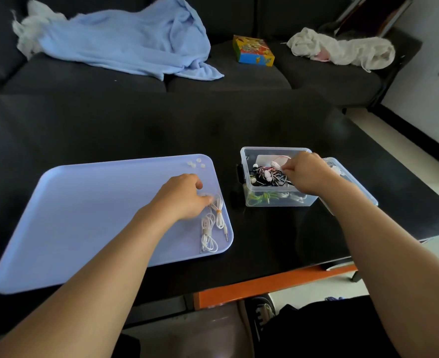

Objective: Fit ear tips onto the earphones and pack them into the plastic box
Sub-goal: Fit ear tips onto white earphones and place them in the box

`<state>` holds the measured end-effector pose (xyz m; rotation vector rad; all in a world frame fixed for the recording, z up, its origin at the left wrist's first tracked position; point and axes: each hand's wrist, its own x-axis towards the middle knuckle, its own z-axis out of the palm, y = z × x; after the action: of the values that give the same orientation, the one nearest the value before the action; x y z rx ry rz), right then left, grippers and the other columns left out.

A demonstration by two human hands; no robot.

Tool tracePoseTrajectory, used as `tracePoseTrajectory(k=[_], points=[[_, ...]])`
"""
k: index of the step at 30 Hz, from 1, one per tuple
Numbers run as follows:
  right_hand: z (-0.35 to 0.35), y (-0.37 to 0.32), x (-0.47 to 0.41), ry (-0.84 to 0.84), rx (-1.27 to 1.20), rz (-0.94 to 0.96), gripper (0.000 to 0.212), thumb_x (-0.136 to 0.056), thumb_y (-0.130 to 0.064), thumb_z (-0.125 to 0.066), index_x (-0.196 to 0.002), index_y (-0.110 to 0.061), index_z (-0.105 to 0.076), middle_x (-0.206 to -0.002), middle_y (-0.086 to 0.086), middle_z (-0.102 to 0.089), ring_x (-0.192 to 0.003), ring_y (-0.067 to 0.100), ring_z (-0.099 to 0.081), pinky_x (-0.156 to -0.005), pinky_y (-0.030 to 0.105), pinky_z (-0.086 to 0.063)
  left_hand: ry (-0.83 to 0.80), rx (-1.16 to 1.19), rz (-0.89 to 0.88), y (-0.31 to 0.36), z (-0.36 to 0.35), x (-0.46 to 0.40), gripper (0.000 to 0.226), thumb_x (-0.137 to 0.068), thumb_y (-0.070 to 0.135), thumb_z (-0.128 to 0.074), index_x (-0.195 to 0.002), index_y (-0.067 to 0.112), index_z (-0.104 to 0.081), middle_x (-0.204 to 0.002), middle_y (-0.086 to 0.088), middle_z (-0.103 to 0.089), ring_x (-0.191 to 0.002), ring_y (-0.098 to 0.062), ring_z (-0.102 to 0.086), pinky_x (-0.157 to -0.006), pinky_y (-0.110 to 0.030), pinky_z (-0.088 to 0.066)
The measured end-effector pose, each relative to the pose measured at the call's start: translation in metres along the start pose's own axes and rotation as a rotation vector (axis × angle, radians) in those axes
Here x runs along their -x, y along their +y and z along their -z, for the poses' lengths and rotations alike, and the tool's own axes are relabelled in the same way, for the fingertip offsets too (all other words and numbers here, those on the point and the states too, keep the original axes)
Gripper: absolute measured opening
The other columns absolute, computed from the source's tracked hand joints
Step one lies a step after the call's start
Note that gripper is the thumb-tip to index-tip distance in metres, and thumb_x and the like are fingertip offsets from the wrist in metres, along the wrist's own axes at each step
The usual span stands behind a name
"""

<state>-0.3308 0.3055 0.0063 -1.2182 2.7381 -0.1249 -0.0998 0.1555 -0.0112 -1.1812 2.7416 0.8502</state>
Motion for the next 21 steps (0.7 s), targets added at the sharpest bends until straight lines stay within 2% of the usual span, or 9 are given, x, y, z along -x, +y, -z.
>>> tracePoseTrajectory(k=[3,6,8,10,12,14,17,19,21], points=[[0.005,-0.013,0.004,0.036,0.077,-0.051,0.023,-0.093,-0.004,-0.047,-0.079,-0.01,-0.064,-0.097,0.011,-0.064,-0.088,0.031,-0.059,-0.07,0.033,-0.044,-0.066,-0.044,0.009,-0.01,0.004,0.002,0.053,-0.093,0.04,-0.065,-0.139,0.02,-0.049,-0.139,-0.004,-0.054,-0.121,-0.024,-0.054,-0.097,-0.034,-0.046],[0.016,-0.041,0.014,0.434,-0.109,-0.021,0.028,-0.086,0.001,-0.054,-0.106,-0.005,-0.072,-0.113,0.013,-0.067,-0.098,0.033,-0.063,-0.078,0.035,-0.051,-0.099,-0.091,0.008,-0.023,0.008,0.001,0.052,-0.094,0.026,-0.067,-0.141,0.022,-0.046,-0.14,-0.003,-0.053,-0.121,-0.024,-0.054,-0.095,-0.031,-0.046],[0.021,-0.074,0.025,0.512,-0.319,0.165,0.027,-0.087,-0.003,-0.054,-0.102,-0.011,-0.076,-0.102,0.005,-0.07,-0.083,0.019,-0.065,-0.073,0.029,-0.052,-0.104,-0.101,0.012,-0.033,0.011,-0.002,0.052,-0.094,0.017,-0.064,-0.142,0.023,-0.045,-0.139,-0.003,-0.053,-0.12,-0.024,-0.054,-0.093,-0.029,-0.046],[0.013,-0.104,0.035,0.262,-0.371,0.355,0.014,-0.087,-0.016,-0.065,-0.096,-0.015,-0.076,-0.088,-0.001,-0.071,-0.072,0.012,-0.063,-0.071,0.031,-0.055,-0.088,-0.075,0.018,-0.04,0.016,-0.004,0.048,-0.094,0.016,-0.064,-0.138,0.023,-0.048,-0.132,-0.001,-0.057,-0.115,-0.023,-0.056,-0.09,-0.028,-0.045],[-0.004,-0.121,0.038,-0.013,-0.23,0.394,0.021,-0.083,-0.034,-0.076,-0.096,-0.018,-0.072,-0.086,-0.004,-0.066,-0.075,0.012,-0.061,-0.073,0.032,-0.056,-0.044,-0.044,0.013,-0.044,0.02,-0.004,0.034,-0.091,0.023,-0.068,-0.124,0.023,-0.058,-0.119,-0.001,-0.064,-0.105,-0.022,-0.059,-0.084,-0.029,-0.046],[-0.012,-0.127,0.034,-0.082,-0.102,0.386,0.029,-0.08,-0.042,-0.078,-0.093,-0.018,-0.07,-0.09,-0.004,-0.06,-0.079,0.014,-0.059,-0.071,0.031,-0.053,-0.017,-0.021,0.03,-0.042,0.021,-0.001,0.027,-0.086,0.04,-0.072,-0.099,0.016,-0.068,-0.099,-0.006,-0.071,-0.09,-0.025,-0.065,-0.075,-0.034,-0.052],[-0.009,-0.127,0.03,-0.128,-0.02,0.33,0.03,-0.082,-0.033,-0.077,-0.095,-0.007,-0.07,-0.095,0.004,-0.063,-0.081,0.021,-0.064,-0.071,0.034,-0.056,-0.174,-0.02,0.08,-0.027,0.012,0.007,0.063,-0.076,0.07,-0.065,-0.074,0.007,-0.073,-0.07,-0.007,-0.074,-0.063,-0.023,-0.069,-0.072,-0.033,-0.058],[-0.01,-0.127,0.028,-0.186,-0.019,0.287,0.027,-0.084,-0.026,-0.075,-0.095,-0.001,-0.07,-0.085,0.011,-0.07,-0.071,0.023,-0.069,-0.067,0.033,-0.058,-0.242,-0.067,0.051,-0.014,-0.003,0.016,0.066,-0.069,0.079,-0.063,-0.066,0.014,-0.065,-0.062,-0.001,-0.068,-0.059,-0.018,-0.065,-0.069,-0.031,-0.057],[-0.011,-0.127,0.029,-0.23,-0.035,0.279,0.025,-0.086,-0.023,-0.074,-0.092,0.001,-0.072,-0.073,0.013,-0.073,-0.058,0.019,-0.067,-0.056,0.025,-0.055,-0.133,-0.122,-0.068,-0.007,-0.02,0.022,0.053,-0.071,0.073,-0.068,-0.075,0.022,-0.055,-0.068,0.007,-0.059,-0.067,-0.015,-0.059,-0.066,-0.028,-0.049]])
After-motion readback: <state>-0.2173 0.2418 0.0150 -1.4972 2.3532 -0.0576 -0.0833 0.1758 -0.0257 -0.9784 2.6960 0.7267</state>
